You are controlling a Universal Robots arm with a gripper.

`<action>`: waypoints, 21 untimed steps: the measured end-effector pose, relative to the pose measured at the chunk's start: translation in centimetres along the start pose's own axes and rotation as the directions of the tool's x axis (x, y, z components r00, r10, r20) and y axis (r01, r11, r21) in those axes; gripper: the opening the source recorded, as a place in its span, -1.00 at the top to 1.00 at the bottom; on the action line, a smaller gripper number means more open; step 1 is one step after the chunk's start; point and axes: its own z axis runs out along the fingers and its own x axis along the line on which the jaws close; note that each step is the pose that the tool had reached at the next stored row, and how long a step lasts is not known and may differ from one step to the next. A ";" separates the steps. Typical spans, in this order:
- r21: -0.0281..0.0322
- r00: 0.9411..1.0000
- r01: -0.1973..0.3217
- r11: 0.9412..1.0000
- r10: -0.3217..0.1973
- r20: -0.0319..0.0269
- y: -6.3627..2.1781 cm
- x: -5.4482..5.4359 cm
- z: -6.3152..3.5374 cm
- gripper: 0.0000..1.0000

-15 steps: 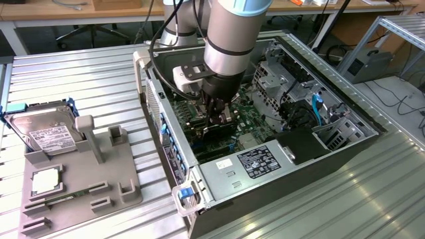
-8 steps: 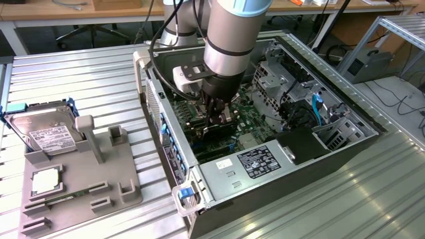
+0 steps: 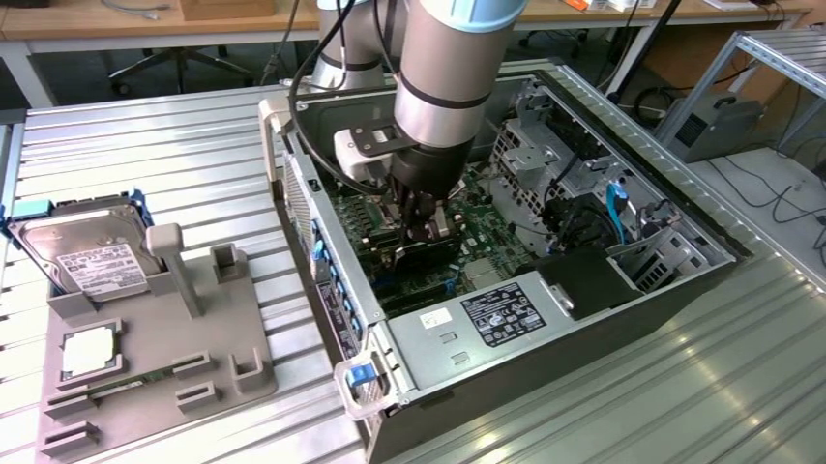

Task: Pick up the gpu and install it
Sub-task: 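Press down on the gpu until it lock into place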

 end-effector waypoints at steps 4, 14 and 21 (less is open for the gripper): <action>0.000 1.000 0.000 1.000 0.000 0.000 0.00 0.0 -0.01 0.79; 0.000 1.000 0.000 1.000 0.000 -0.001 -0.04 -0.1 -1.37 0.79; 0.000 1.000 0.000 1.000 0.000 -0.003 -0.09 -0.2 -3.04 0.79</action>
